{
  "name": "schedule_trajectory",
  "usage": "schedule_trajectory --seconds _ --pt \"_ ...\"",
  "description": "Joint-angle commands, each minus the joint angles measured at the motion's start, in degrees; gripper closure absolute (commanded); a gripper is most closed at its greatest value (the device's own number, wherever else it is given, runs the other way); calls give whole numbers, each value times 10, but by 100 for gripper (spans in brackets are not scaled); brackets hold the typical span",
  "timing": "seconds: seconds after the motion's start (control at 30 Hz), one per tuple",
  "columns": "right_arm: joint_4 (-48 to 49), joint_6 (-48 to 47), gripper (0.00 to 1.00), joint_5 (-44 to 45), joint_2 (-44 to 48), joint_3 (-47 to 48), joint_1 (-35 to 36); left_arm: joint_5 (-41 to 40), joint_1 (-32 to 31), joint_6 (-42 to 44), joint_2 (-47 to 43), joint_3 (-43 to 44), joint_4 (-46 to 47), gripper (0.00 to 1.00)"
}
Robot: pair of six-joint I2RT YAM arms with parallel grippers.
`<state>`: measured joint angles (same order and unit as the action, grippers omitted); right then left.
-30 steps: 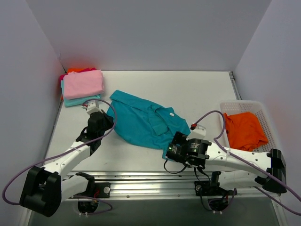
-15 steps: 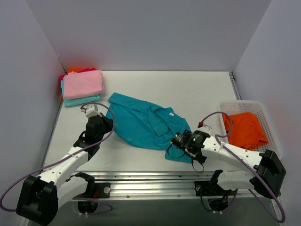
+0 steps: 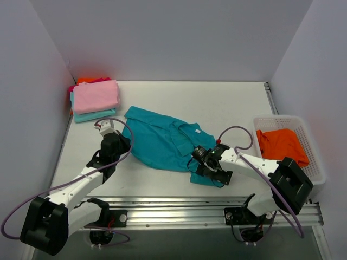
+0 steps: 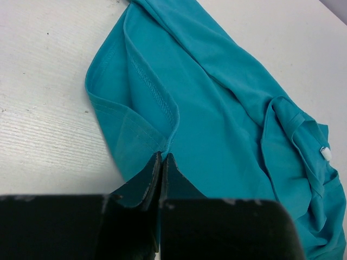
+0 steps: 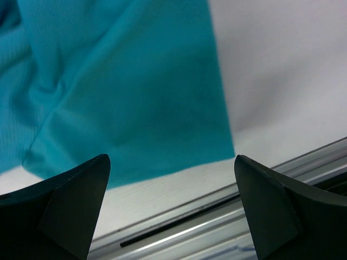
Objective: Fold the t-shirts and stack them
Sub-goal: Flatten out the tshirt
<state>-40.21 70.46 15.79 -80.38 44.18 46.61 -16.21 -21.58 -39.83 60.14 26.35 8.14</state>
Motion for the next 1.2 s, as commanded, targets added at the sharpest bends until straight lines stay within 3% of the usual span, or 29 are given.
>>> schedule_trajectory --seconds 0.0,0.17,0.4,0.77,0.83,0.93,0.97,1.0,1.03,1.17 --pt "-29 10 6 -59 -14 14 23 7 4 6 11 8 38 98" --pt "-58 25 6 -81 -10 12 21 7 6 7 22 5 49 98" --pt "-31 -10 8 -85 41 -28 -94 14 8 10 36 8 64 98" --pt "92 -51 12 -141 -91 -68 -104 15 15 13 48 8 72 98" --pt "106 -54 18 -146 -102 -68 -102 13 15 16 52 11 72 98" --pt "122 -60 42 -152 -113 -75 -102 10 17 17 61 15 75 98" --pt "126 -62 64 -152 -115 -81 -102 11 17 17 67 15 77 98" --pt "129 -61 75 -152 -116 -86 -102 12 17 17 71 15 82 98" --pt "136 -61 98 -152 -117 -90 -103 12 18 17 74 17 84 98" --pt "145 -64 100 -152 -112 -104 -100 14 18 17 97 21 90 98"
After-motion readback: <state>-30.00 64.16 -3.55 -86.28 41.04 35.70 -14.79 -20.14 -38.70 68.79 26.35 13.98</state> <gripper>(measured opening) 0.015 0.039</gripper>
